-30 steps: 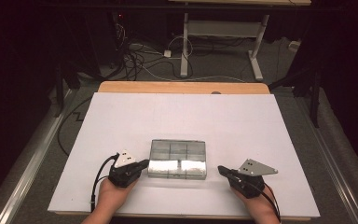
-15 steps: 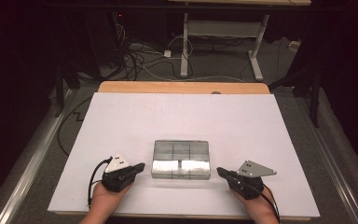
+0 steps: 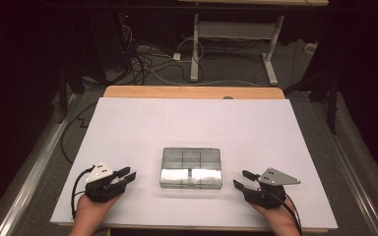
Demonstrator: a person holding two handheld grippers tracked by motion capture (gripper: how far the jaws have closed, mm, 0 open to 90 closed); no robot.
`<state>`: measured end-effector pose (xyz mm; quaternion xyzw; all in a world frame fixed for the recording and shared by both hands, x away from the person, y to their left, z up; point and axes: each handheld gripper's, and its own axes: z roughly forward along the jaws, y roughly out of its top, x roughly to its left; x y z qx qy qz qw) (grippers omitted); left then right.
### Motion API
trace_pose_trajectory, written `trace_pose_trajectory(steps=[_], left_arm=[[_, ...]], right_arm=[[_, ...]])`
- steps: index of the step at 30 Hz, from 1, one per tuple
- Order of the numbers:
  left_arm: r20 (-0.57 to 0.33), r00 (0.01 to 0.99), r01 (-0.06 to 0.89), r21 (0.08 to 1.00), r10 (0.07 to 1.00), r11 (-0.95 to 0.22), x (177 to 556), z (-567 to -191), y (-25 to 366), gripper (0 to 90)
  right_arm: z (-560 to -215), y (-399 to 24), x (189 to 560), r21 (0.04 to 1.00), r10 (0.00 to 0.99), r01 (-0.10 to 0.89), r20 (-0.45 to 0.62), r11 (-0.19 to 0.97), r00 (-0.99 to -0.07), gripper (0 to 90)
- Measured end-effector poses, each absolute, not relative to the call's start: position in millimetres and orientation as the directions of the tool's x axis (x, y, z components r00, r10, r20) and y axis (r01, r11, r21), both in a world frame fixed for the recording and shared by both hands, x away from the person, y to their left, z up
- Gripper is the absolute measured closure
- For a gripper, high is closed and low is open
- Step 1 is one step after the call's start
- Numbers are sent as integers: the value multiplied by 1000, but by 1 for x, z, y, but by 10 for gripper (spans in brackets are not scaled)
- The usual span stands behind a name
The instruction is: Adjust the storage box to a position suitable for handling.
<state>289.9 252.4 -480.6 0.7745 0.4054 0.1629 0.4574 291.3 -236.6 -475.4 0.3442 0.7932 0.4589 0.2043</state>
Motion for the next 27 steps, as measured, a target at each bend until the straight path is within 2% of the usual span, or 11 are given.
trace_pose_trajectory(steps=[2,7,13,14,19,22,27], left_arm=[[-127,609,481,844,783,-238,289,-479,259,609],[-141,595,485,848,792,-214,285,-478,272,608],[-119,597,492,835,794,-244,282,-481,281,630],[-113,595,489,837,796,-246,281,-481,282,663],[-137,562,504,839,816,-206,281,-480,292,667],[-150,545,519,833,825,-192,281,-480,296,742],[-200,573,533,827,795,-177,284,-482,294,763]], right_arm=[[-475,-238,289,871,741,358,-11,337,-672,346],[-475,-240,285,873,741,361,-2,329,-671,166],[-475,-242,286,871,758,376,6,316,-652,31],[-475,-241,286,870,761,379,7,315,-649,5],[-475,-240,287,869,768,379,-3,319,-640,3],[-475,-239,287,868,769,379,-5,321,-640,4],[-475,-239,287,867,768,379,-7,324,-640,4]])
